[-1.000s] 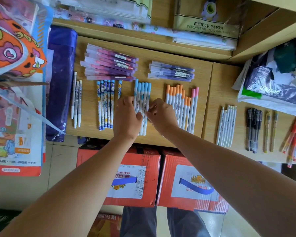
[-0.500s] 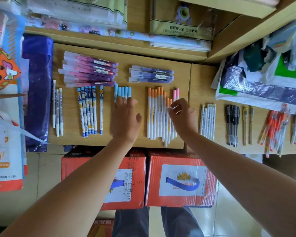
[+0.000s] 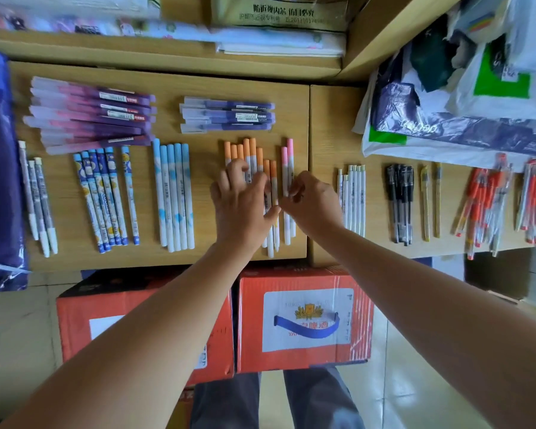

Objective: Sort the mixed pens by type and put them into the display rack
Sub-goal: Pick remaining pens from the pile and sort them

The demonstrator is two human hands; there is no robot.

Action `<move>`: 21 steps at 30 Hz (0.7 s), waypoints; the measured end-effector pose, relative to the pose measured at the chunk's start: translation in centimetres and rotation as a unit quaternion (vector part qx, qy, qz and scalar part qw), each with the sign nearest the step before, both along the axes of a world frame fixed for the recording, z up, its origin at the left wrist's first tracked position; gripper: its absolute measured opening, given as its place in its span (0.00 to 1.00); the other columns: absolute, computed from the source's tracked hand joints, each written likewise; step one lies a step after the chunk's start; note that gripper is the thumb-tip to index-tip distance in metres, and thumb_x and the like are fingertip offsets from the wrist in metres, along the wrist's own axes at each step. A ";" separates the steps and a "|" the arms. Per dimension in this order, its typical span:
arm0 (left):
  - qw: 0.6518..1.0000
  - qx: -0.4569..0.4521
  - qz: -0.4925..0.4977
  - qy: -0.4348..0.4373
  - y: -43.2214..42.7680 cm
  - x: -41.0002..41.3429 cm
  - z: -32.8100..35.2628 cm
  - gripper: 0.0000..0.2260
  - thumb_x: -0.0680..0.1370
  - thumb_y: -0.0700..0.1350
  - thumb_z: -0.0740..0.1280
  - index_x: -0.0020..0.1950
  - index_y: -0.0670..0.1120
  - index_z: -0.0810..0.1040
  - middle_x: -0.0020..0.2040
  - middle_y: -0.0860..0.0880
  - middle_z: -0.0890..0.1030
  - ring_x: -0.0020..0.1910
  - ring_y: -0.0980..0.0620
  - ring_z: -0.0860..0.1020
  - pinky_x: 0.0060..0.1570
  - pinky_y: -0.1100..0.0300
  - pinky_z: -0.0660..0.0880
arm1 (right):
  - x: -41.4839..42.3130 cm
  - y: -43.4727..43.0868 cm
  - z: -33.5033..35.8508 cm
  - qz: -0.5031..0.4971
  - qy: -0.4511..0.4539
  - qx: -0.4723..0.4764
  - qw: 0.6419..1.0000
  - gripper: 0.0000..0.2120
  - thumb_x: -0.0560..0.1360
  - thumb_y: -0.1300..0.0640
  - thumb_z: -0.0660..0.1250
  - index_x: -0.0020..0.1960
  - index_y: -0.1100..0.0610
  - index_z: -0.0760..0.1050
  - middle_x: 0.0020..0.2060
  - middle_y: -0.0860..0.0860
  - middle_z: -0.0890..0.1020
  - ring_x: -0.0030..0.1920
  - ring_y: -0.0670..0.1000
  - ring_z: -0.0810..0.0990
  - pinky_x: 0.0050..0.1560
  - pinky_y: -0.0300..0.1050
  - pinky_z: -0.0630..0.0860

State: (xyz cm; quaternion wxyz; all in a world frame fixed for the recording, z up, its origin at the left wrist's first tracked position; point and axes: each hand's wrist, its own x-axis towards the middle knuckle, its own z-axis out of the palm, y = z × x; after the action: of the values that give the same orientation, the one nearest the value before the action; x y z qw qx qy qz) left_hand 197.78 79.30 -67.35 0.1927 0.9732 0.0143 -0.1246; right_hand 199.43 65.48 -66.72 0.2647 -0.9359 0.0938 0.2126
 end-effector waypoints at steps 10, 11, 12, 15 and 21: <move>0.998 0.026 0.051 -0.006 -1.5 0.4 -0.5 0.13 0.69 0.53 0.71 0.49 0.49 0.75 0.61 0.45 0.69 0.62 0.42 0.67 0.58 0.47 0.66 | -0.3 -1.6 -0.4 -0.030 -0.002 0.050 0.998 0.17 0.69 0.50 0.75 0.49 0.57 0.72 0.37 0.46 0.78 0.37 0.48 0.77 0.37 0.41 0.73; 0.998 0.026 0.050 -0.006 -1.2 0.4 -0.5 0.13 0.69 0.53 0.72 0.49 0.49 0.74 0.61 0.45 0.69 0.61 0.42 0.67 0.57 0.47 0.66 | -0.3 -1.5 -0.4 -0.029 -0.002 0.052 0.998 0.17 0.69 0.49 0.75 0.49 0.57 0.73 0.37 0.47 0.78 0.37 0.48 0.77 0.38 0.43 0.74; 0.998 0.026 0.051 -0.004 -1.0 0.4 -0.5 0.13 0.69 0.53 0.72 0.49 0.49 0.74 0.61 0.45 0.69 0.62 0.42 0.67 0.57 0.47 0.66 | -0.3 -1.4 -0.4 -0.029 -0.001 0.053 0.998 0.18 0.68 0.48 0.75 0.49 0.57 0.73 0.36 0.47 0.78 0.37 0.49 0.78 0.38 0.44 0.75; 0.998 0.029 0.054 0.004 -0.2 0.5 -0.4 0.13 0.69 0.53 0.71 0.49 0.49 0.74 0.61 0.45 0.69 0.62 0.43 0.67 0.57 0.48 0.65 | -0.4 -0.9 -0.3 -0.028 0.004 0.065 0.997 0.18 0.68 0.47 0.74 0.48 0.58 0.72 0.36 0.48 0.79 0.36 0.50 0.78 0.37 0.44 0.75; 0.998 0.032 0.062 -0.001 0.9 0.4 -0.2 0.12 0.69 0.51 0.71 0.47 0.49 0.74 0.61 0.44 0.69 0.61 0.42 0.66 0.56 0.48 0.66 | -0.5 -0.5 -0.8 -0.029 0.003 0.044 0.999 0.16 0.69 0.50 0.74 0.48 0.55 0.71 0.37 0.48 0.79 0.37 0.49 0.79 0.36 0.42 0.75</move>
State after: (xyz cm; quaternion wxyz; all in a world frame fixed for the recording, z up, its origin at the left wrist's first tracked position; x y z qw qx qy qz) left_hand 198.16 80.20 -67.52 0.1686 0.9762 0.0781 -0.1114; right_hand 198.89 64.96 -67.50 0.3112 -0.9198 0.1120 0.2113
